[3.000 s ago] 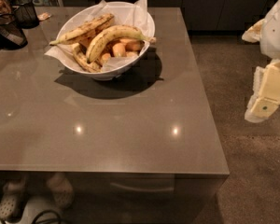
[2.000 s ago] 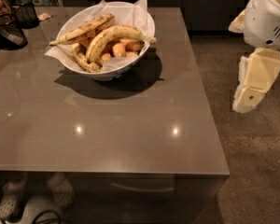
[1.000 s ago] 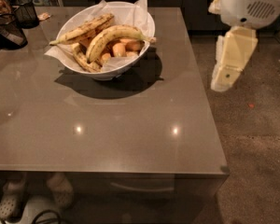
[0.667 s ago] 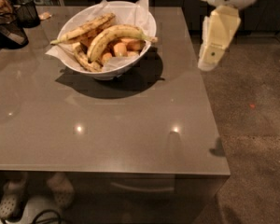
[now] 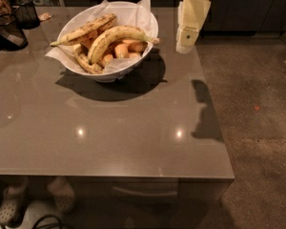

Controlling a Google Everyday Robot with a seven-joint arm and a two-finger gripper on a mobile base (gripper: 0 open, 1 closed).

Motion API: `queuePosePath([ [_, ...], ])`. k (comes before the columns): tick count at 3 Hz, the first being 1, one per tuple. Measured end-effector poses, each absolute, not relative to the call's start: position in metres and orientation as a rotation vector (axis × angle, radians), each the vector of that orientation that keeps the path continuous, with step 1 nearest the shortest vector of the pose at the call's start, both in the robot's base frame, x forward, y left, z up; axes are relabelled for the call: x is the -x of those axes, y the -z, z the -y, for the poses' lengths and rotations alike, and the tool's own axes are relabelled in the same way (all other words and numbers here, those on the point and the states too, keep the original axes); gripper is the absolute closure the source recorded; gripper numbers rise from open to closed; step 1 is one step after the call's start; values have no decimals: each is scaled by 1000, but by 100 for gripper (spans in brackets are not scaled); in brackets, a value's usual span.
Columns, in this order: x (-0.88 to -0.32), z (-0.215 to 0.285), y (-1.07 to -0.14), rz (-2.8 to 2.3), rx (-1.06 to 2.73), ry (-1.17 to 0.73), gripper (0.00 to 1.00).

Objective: Pick banana from white bowl

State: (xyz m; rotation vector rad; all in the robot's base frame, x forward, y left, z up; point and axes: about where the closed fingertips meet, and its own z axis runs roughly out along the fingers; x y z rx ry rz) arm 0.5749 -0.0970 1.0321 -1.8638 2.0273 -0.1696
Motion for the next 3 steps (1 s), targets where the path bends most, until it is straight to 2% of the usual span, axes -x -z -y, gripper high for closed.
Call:
queuePosePath([
  [1, -579, 89, -1032, -2009, 1865, 139, 0],
  [3, -614, 32, -1023, -1936, 1984, 111, 0],
])
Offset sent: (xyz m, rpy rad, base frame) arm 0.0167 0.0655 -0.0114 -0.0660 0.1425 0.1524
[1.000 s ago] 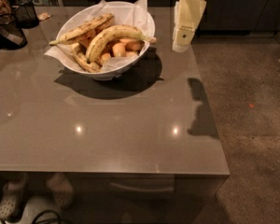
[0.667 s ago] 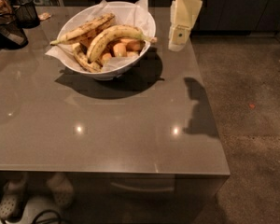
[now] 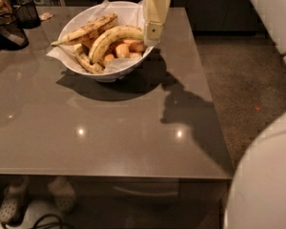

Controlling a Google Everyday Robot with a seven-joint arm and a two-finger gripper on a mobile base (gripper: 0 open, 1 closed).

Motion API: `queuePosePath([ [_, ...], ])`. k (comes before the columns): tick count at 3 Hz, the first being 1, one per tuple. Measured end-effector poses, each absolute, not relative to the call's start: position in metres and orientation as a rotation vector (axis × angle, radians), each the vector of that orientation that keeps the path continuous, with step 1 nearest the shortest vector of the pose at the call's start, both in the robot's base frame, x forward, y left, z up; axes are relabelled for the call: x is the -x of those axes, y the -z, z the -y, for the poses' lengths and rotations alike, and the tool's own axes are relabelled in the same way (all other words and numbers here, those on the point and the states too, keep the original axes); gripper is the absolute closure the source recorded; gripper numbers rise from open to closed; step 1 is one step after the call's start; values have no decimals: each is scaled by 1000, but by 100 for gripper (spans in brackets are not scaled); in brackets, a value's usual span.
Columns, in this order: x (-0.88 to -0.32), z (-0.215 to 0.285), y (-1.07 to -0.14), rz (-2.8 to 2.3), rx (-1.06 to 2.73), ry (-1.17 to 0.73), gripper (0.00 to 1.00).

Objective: Pick banana from white bowl

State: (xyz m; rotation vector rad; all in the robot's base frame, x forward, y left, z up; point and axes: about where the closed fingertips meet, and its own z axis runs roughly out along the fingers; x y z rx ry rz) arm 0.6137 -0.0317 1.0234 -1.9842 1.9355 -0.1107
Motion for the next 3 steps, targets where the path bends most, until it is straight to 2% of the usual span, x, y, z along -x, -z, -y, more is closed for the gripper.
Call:
queuePosePath([
  [2, -660, -2, -1016, -1906, 1966, 41, 0],
  [3, -676, -6, -1012, -1914, 1941, 21, 19],
])
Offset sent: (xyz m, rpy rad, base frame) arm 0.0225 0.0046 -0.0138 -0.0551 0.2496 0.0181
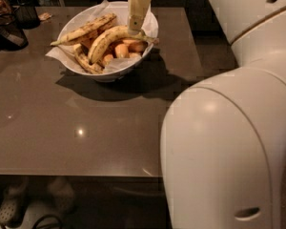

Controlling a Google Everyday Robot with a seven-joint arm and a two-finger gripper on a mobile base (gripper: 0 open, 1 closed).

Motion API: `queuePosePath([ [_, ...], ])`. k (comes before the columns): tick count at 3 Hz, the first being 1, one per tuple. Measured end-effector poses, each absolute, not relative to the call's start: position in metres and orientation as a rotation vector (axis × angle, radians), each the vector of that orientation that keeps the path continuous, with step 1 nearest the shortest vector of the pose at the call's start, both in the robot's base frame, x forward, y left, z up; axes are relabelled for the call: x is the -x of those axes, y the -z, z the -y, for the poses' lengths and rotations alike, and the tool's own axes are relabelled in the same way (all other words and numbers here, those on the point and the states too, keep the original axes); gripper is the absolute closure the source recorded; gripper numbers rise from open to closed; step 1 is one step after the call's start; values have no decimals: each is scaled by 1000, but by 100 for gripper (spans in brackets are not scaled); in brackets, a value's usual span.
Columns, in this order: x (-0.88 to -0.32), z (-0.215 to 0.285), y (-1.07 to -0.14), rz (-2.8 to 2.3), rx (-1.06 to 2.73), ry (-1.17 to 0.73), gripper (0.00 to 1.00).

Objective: Pick banana from white bowl

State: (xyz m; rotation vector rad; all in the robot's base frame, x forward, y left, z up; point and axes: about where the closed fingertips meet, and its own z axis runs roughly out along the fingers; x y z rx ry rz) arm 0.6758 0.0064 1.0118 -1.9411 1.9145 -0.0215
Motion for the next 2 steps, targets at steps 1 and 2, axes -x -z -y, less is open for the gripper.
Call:
queuePosePath([
  [1, -686, -9, -1003, -1938, 1930, 5, 39],
  [2, -693, -12, -990, -1967, 1934, -6, 41],
])
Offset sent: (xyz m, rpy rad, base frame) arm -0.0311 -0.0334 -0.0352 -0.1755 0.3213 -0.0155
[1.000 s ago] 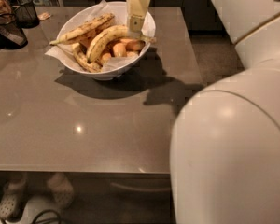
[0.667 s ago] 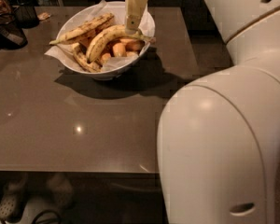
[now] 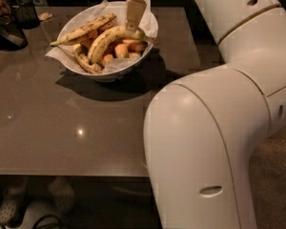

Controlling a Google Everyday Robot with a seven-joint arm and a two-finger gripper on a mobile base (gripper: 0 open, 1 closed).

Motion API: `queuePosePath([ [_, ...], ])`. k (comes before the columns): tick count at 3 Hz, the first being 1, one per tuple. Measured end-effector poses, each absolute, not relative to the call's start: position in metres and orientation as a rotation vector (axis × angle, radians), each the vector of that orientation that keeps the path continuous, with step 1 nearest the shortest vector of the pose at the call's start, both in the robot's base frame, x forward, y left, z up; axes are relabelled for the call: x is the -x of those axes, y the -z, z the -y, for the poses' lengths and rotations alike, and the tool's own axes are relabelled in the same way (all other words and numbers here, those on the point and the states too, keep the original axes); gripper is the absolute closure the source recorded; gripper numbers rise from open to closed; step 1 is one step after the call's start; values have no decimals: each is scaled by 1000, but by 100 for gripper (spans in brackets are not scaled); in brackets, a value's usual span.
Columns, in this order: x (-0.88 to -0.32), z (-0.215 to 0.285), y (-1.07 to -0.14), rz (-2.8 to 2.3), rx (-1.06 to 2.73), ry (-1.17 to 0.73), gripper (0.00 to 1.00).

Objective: Pick banana from white bowl

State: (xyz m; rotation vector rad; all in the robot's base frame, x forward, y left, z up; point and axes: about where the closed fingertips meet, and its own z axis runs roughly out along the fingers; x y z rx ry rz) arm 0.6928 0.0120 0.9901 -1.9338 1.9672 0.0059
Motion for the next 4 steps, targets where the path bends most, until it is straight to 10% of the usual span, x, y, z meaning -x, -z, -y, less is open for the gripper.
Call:
queuePosePath([
  [3, -706, -21, -948, -2045, 1983, -31, 40],
  [4, -706, -17, -936, -2074, 2001, -31, 59],
])
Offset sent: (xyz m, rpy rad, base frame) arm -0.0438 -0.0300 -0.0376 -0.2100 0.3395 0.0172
